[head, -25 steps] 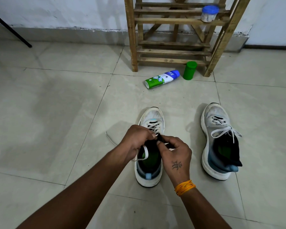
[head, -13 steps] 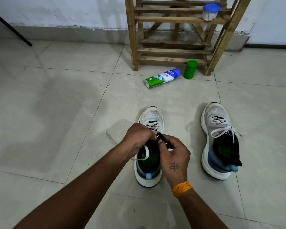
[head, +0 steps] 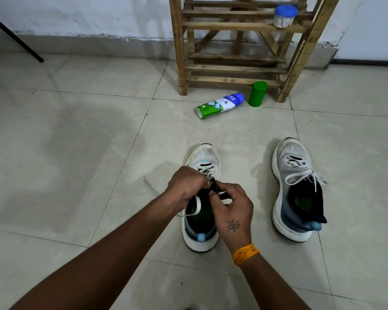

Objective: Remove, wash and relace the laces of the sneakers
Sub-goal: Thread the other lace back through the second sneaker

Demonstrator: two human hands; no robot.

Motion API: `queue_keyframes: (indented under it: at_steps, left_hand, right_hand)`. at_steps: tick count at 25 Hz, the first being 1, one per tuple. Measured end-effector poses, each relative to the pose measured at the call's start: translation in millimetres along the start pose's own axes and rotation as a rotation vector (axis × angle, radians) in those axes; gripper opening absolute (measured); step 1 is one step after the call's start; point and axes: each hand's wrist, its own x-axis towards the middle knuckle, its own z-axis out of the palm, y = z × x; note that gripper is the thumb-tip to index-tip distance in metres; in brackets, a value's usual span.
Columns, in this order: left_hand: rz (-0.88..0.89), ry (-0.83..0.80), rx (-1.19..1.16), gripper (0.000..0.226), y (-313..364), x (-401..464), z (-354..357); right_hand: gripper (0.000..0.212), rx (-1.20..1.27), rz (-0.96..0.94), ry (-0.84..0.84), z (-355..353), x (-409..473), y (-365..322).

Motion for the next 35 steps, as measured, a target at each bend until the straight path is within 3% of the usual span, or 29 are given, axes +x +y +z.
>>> queue_keyframes:
  at_steps: [4, 6, 13, 15, 19, 23, 25, 31, 33, 35]
  left_hand:
    - [0.226, 0.116, 0.417, 0.012, 0, -3, 4]
    - [0.351, 0.163, 0.584, 0.012, 1, -3, 5]
    - [0.735, 0.115, 0.765, 0.012, -12, 5, -6]
    - [0.735, 0.126, 0.711, 0.012, -14, 7, -5]
    - [0.496, 0.077, 0.299, 0.021, -15, 12, -7]
    - [0.434, 0.022, 0.299, 0.02, -11, 12, -6]
    - [0.466, 0.035, 0.318, 0.024, -15, 10, -4]
    - [0.608, 0.115, 0.276, 0.014, -31, 6, 8]
    - [0.693, 0.206, 0.286, 0.015, -40, 1, 10]
    - [0.768, 0.299, 0.356, 0.03, -49, -5, 9]
  right_hand:
    - [0.023, -0.027, -0.054, -0.052, -3, 1, 2]
    - [0.023, -0.01, -0.059, -0.052, -4, 1, 2]
    - [0.026, 0.067, -0.057, -0.027, -5, 0, 8]
    - [0.027, 0.063, -0.057, -0.037, -5, 0, 9]
    - [0.025, 0.022, -0.117, -0.091, -5, -2, 11]
    - [0.015, 0.142, 0.039, -0.079, -7, -1, 8]
    - [0.014, 0.188, 0.119, -0.099, -8, 7, 9]
    - [0.013, 0.188, 0.119, -0.247, -17, 34, 13]
    - [0.014, 0.218, 0.144, -0.218, -15, 36, 11]
    - [0.012, 0.284, 0.254, -0.155, -13, 37, 11]
